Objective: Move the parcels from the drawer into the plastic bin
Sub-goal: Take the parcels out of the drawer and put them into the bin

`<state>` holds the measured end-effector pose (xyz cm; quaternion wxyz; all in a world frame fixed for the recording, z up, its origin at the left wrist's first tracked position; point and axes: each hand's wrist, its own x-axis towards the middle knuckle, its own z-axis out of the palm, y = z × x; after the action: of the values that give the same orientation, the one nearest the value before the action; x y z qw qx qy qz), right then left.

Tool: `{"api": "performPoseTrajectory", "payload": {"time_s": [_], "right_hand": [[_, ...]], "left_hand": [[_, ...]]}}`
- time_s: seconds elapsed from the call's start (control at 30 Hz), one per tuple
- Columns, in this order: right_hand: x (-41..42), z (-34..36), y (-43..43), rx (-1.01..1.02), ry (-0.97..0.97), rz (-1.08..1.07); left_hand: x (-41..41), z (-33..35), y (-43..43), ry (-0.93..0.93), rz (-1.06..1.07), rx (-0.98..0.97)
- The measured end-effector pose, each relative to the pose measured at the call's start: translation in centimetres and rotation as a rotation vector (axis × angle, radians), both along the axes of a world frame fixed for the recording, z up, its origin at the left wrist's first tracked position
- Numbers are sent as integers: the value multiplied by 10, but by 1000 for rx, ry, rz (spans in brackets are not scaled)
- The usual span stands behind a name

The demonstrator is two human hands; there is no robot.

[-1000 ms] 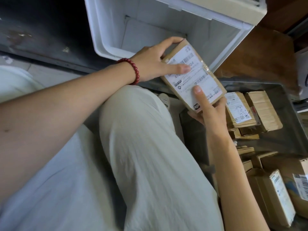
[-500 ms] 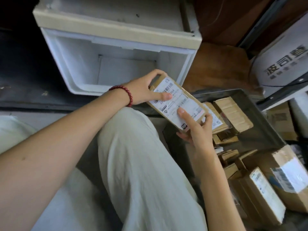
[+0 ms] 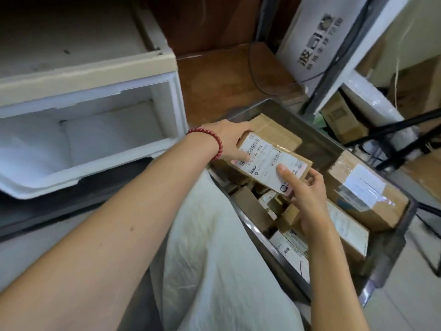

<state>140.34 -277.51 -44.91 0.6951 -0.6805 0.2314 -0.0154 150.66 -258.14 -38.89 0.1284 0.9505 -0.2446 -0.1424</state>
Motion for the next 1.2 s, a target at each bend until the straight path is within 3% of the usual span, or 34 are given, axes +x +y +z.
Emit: {"api": "performPoseTrajectory", "payload": {"time_s": [0.3,0.43,0.8,1.0,1.2], "right_hand": [[-7,-36,-28,-26,195,165],[-10,-48,-30,109,300,170],[-11,-40,-29,65,451,268],[-16,-40,-27,70,570,293],[-13,-32,-30,-203,589,235]], "left_hand": [[30,-27,-40,152,-116,220],[31,-35,-45,188,-169,269],[26,-35,-32,126,-318,356],[22,-29,-5,79,-295,333],[12,-22,17,72,-261,323]]}}
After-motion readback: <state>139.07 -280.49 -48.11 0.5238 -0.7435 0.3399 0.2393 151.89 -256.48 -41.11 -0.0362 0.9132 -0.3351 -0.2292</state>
